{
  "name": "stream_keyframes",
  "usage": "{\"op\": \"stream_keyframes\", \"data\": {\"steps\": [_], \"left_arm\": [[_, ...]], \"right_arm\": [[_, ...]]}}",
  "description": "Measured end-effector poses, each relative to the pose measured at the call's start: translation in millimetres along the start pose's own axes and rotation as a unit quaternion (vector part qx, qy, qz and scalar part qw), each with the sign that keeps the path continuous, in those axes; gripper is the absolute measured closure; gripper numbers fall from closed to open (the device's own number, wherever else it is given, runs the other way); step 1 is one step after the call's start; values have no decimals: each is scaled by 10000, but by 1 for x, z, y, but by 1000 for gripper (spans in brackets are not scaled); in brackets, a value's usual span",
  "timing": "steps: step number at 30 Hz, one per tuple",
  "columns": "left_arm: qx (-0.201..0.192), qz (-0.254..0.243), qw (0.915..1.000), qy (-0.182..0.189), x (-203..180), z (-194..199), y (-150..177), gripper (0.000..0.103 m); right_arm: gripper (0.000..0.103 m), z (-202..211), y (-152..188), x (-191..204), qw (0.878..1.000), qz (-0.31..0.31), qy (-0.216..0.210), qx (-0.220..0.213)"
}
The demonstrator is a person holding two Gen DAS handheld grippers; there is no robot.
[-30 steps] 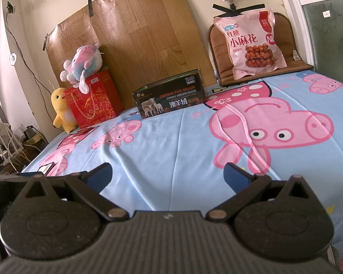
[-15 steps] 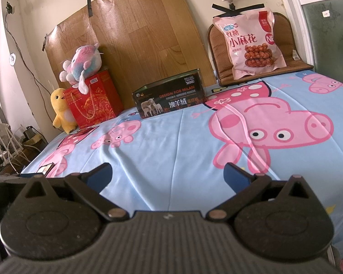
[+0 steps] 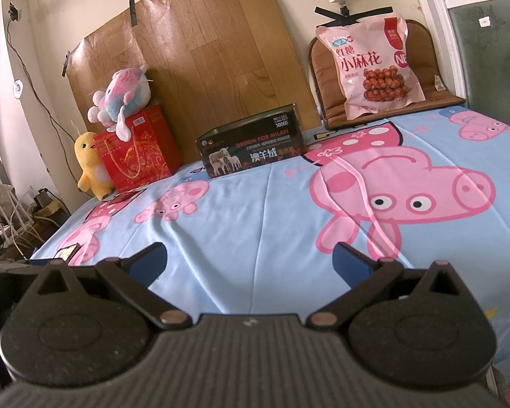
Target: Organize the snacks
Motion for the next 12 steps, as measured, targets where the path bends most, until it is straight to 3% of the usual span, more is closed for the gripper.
{"op": "stream_keyframes", "data": {"steps": [12], "left_arm": [[-139,24,9998,130,2,4,-3,0]], "right_arm": [[0,0,0,0,10000,1,-1,5]]}}
Point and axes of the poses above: each gripper's, at about its wrist camera, not at the fingertips, and z roughly against the way its jaws point, x to its left, y to its underside, the point moved 10 cm from there along -z, roughly the way its jaws point, and after that the axes turned 12 degrees about -z, right-handed, at the moved point
